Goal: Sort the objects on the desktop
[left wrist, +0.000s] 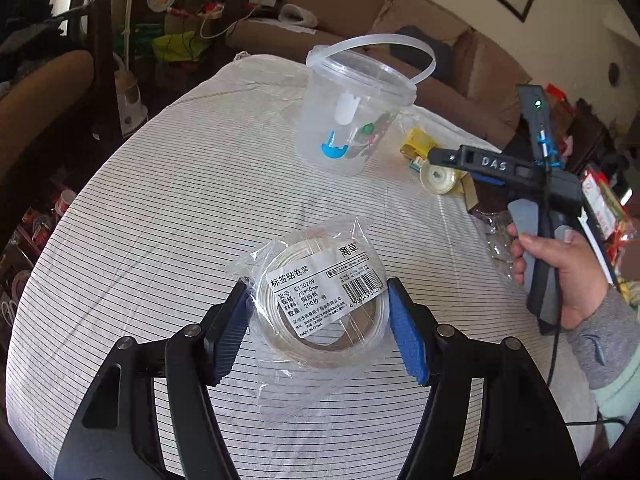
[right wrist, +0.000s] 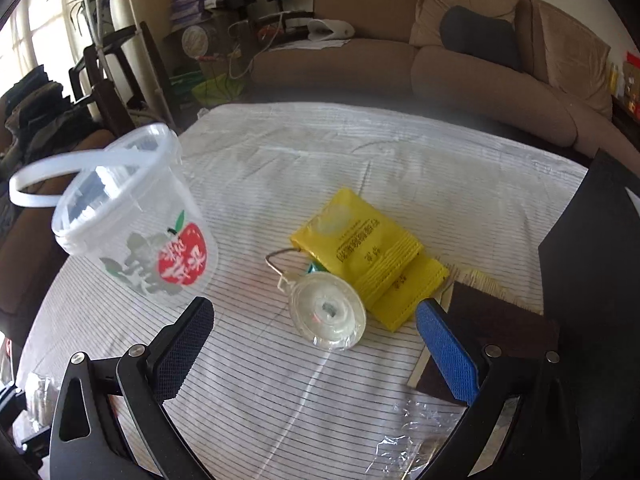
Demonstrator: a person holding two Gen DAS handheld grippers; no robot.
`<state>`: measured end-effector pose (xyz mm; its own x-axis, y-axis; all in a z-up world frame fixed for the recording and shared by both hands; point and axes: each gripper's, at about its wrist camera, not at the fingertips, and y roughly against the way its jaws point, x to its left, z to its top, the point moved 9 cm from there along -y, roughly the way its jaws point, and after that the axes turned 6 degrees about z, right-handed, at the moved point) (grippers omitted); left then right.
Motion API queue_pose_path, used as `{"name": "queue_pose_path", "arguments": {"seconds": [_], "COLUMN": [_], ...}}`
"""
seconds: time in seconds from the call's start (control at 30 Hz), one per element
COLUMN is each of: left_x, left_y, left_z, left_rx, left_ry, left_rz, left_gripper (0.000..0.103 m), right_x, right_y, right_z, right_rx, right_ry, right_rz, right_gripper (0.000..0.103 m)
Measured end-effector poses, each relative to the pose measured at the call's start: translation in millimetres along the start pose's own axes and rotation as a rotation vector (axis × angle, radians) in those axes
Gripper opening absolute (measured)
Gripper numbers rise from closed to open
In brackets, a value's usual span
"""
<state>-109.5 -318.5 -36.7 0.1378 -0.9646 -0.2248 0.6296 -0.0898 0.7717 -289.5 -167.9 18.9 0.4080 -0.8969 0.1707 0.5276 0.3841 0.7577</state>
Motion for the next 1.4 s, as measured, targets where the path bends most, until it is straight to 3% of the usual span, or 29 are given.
{"name": "queue_pose_path", "arguments": {"seconds": [0.03,0.1,0.17,0.23,0.27,0.43,0.63,0.83,1.0,1.07,1.1,1.27,1.4], "left_x": [0,1,3,6,8,8,7,9,21,28,30,38,43], "left_y": [1,2,5,8,10,21,34,36,38,37,37,35,28], "left_z": [-1,-3,-6,-7,-7,-12,-22,-20,-26,-31,-34,-51,-64], "left_rx": [0.001,0.007,0.011,0.011,0.01,0.009,0.017,0.021,0.028,0.037,0.044,0.079,0.11], "left_ry": [0.0,0.007,0.013,0.019,0.023,0.027,0.028,0.025,0.038,0.047,0.054,0.051,0.075], "left_rz": [0.0,-0.004,-0.005,-0.006,-0.006,-0.019,-0.025,-0.017,-0.004,0.008,0.011,0.052,0.054], "left_gripper": [0.063,0.063,0.063,0.063,0.063,0.063,0.063,0.063,0.063,0.063,0.063,0.063,0.063], "right_x": [-2,-4,-4,1,6,47,107,102,112,111,109,93,93], "right_y": [-5,-14,-19,-17,-14,14,58,107,138,137,132,85,62], "right_z": [-4,-8,-11,-12,-13,-32,-98,-123,-136,-125,-117,-88,-93], "right_rx": [0.009,0.022,0.036,0.031,0.027,0.017,0.103,0.097,0.087,0.05,0.033,0.019,0.059], "right_ry": [-0.012,-0.026,-0.016,-0.004,0.001,0.071,0.261,0.152,0.185,0.202,0.19,0.086,-0.021], "right_rz": [-0.004,-0.01,-0.032,-0.034,-0.023,0.078,0.199,0.337,0.395,0.36,0.352,0.325,0.417], "right_gripper": [0.101,0.089,0.039,0.02,0.015,0.012,0.012,0.012,0.015,0.029,0.031,0.031,0.03]}}
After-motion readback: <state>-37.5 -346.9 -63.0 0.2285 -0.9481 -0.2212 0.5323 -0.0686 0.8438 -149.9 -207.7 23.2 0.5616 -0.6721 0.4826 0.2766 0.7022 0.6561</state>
